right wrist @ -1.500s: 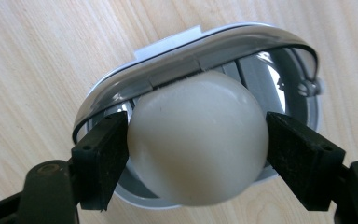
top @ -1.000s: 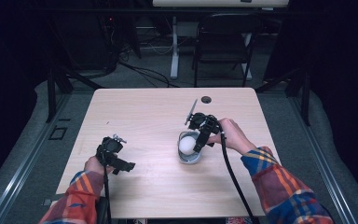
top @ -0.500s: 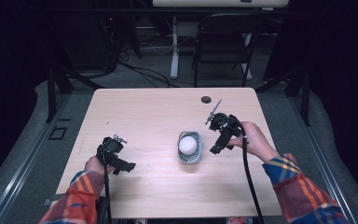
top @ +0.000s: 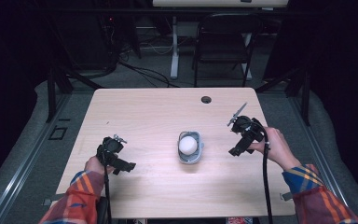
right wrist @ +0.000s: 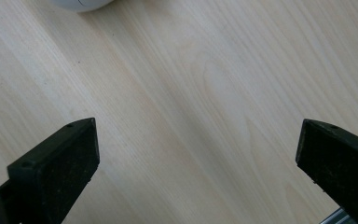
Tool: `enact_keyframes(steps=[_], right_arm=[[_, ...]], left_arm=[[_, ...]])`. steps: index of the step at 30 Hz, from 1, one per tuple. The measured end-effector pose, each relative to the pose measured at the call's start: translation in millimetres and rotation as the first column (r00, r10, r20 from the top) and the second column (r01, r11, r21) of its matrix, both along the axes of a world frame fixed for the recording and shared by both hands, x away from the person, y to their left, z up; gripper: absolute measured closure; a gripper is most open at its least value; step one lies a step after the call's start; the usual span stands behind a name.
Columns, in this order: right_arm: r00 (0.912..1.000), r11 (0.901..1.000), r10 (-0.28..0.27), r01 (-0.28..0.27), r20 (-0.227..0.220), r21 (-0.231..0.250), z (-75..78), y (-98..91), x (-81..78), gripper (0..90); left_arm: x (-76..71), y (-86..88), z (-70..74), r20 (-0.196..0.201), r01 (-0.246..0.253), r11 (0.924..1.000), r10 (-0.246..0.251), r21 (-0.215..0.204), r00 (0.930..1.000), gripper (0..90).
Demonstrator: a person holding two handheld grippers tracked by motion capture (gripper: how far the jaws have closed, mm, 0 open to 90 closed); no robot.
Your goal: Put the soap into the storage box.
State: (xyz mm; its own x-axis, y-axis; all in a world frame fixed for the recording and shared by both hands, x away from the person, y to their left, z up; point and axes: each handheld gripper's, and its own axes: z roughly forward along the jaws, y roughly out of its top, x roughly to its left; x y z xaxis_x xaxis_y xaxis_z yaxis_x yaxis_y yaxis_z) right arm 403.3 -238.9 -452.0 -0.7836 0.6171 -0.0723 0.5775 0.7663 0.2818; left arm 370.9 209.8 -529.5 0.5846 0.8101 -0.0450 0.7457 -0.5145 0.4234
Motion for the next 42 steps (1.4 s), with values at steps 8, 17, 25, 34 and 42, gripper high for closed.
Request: enact_keyframes(steps=[8, 17, 25, 34, 42], right_arm=[[0.9986, 0.9989, -0.043, 0.044, -0.029, 0.015, -11.1, -23.8, -10.1, 0.0], [0.9965, 0.9978, -0.06, 0.059, -0.057, -0.03, -24.4, -39.8, -21.6, 0.0], [0.9919, 0.9949, -0.079, 0.072, -0.1, -0.071, -41.3, -56.7, -36.3, 0.0], [0.9893, 0.9908, -0.13, 0.127, -0.066, -0.045, -66.1, -67.9, -58.5, 0.0], [0.9894, 0.9909, -0.115, 0.109, -0.088, -0.08, -73.8, -71.0, -62.2, 0.0]], left_arm=[[0.1, 0.2, 0.0, -0.001, -0.001, 1.0, 0.001, 0.001, 1.0, 0.1], [0.0, 0.1, 0.0, -0.001, -0.001, 1.0, 0.001, 0.002, 1.0, 0.1], [-0.1, 0.3, 0.2, 0.001, -0.002, 1.0, 0.002, 0.005, 1.0, 0.1], [0.8, 0.2, -0.8, -0.007, 0.0, 1.0, 0.0, 0.003, 1.0, 0.1], [0.7, -0.4, -0.8, -0.003, 0.008, 1.0, -0.008, 0.0, 1.0, 0.1]])
